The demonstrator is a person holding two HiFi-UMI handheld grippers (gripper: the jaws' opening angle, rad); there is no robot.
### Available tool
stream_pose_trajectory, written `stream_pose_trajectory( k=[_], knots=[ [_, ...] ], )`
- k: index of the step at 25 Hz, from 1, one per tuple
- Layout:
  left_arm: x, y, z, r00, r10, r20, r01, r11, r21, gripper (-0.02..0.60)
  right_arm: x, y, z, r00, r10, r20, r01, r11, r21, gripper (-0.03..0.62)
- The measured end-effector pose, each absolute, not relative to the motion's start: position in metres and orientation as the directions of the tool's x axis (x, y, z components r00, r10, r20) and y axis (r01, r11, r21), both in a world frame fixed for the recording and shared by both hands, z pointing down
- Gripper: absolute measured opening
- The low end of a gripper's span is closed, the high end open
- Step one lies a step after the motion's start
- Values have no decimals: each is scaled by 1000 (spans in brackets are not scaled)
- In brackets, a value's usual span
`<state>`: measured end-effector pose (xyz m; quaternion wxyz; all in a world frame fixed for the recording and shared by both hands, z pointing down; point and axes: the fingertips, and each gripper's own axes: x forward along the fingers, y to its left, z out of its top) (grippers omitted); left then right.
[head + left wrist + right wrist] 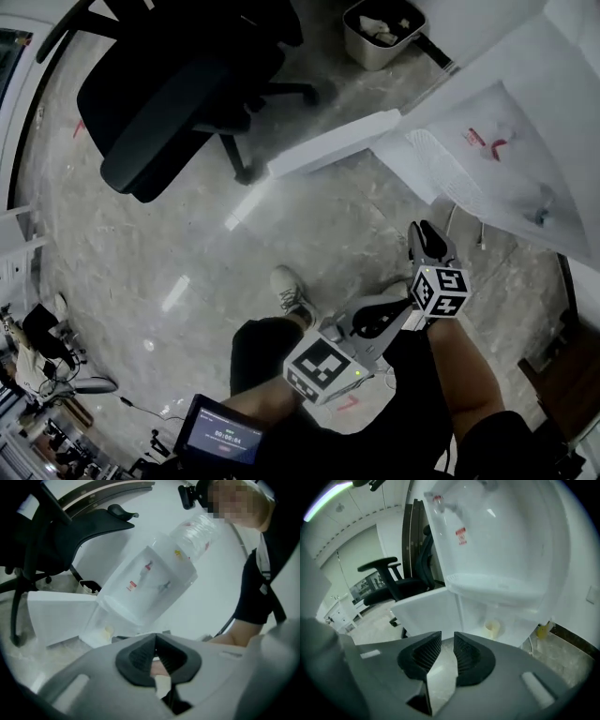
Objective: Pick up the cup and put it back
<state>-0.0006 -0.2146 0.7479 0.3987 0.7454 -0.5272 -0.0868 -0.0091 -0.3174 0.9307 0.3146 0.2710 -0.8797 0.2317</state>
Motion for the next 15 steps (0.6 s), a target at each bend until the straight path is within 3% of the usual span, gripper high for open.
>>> stream_pose_trajectory(
  k=[6, 15],
  knots=[
    [6, -231, 848, 487, -843, 228, -705, -226, 672, 5, 8, -396, 1066, -524, -479, 704, -769, 621, -150, 107],
    [-2, -257, 930, 611, -775, 161, -665, -392, 636, 6, 12, -480, 1153, -424, -612, 668, -855, 513, -74, 121]
  ],
)
